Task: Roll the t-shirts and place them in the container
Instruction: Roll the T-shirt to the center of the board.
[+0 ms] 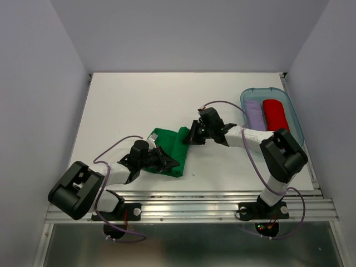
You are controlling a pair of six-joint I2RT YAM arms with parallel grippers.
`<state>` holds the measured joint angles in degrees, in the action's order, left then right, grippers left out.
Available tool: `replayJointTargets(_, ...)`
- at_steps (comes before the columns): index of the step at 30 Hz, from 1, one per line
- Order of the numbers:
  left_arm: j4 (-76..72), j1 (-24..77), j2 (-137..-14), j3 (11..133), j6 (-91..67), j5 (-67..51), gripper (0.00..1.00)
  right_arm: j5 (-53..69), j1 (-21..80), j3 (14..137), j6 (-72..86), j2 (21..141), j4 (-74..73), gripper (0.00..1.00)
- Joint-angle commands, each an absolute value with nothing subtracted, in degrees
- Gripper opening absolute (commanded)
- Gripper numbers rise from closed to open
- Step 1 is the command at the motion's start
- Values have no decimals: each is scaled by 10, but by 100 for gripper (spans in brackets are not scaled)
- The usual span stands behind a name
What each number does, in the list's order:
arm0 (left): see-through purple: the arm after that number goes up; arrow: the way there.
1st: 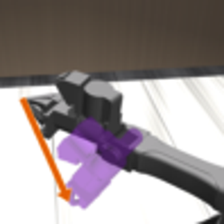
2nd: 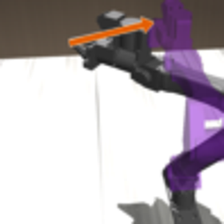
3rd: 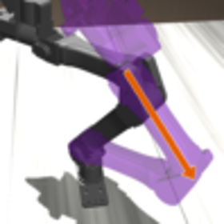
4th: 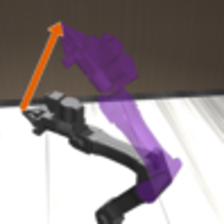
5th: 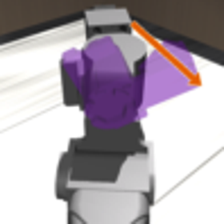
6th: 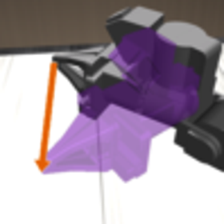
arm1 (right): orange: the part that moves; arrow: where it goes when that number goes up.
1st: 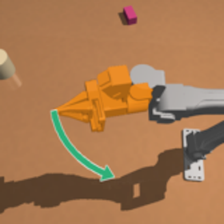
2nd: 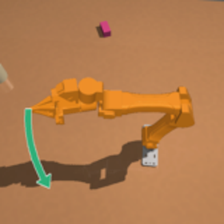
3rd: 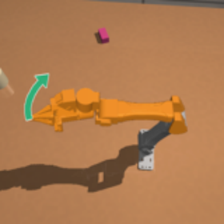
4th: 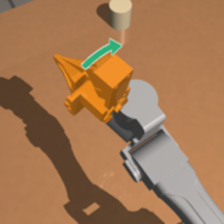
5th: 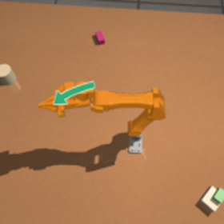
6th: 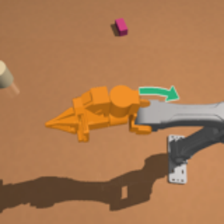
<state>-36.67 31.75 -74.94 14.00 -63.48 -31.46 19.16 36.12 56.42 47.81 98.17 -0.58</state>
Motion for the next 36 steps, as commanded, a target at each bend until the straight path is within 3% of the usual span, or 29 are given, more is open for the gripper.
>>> replayJointTargets(1,-373,314,-743,141,-623,-323,8,205,374,608,479,1008,40,7)
replayJointTargets(5,-303,314,-720,161,-599,-295,39,201,379,628,483,1033,40,7)
replayJointTargets(6,-263,313,-705,173,-586,-287,53,200,379,635,484,1037,38,6)
replayJointTargets(8,-202,313,-688,194,-564,-263,69,200,379,642,487,1048,38,6)
replayJointTargets(10,-152,314,-667,213,-546,-239,82,199,384,651,488,1059,38,6)
replayJointTargets(14,-16,314,-642,266,-503,-194,89,199,384,669,489,1079,36,5)
replayJointTargets(23,121,314,-557,320,-481,-107,87,210,405,712,475,1124,16,5)
replayJointTargets(28,125,314,-551,324,-490,-91,79,214,405,721,466,1130,2,5)
replayJointTargets(31,118,313,-555,327,-499,-82,68,213,410,729,457,1133,-19,5)
replayJointTargets(34,106,314,-556,330,-500,-76,47,219,410,737,452,1136,-29,6)
replayJointTargets(35,101,313,-558,330,-497,-85,32,221,410,737,452,1134,-30,6)
replayJointTargets(36,88,314,-565,330,-493,-91,25,218,410,737,449,1125,-31,6)
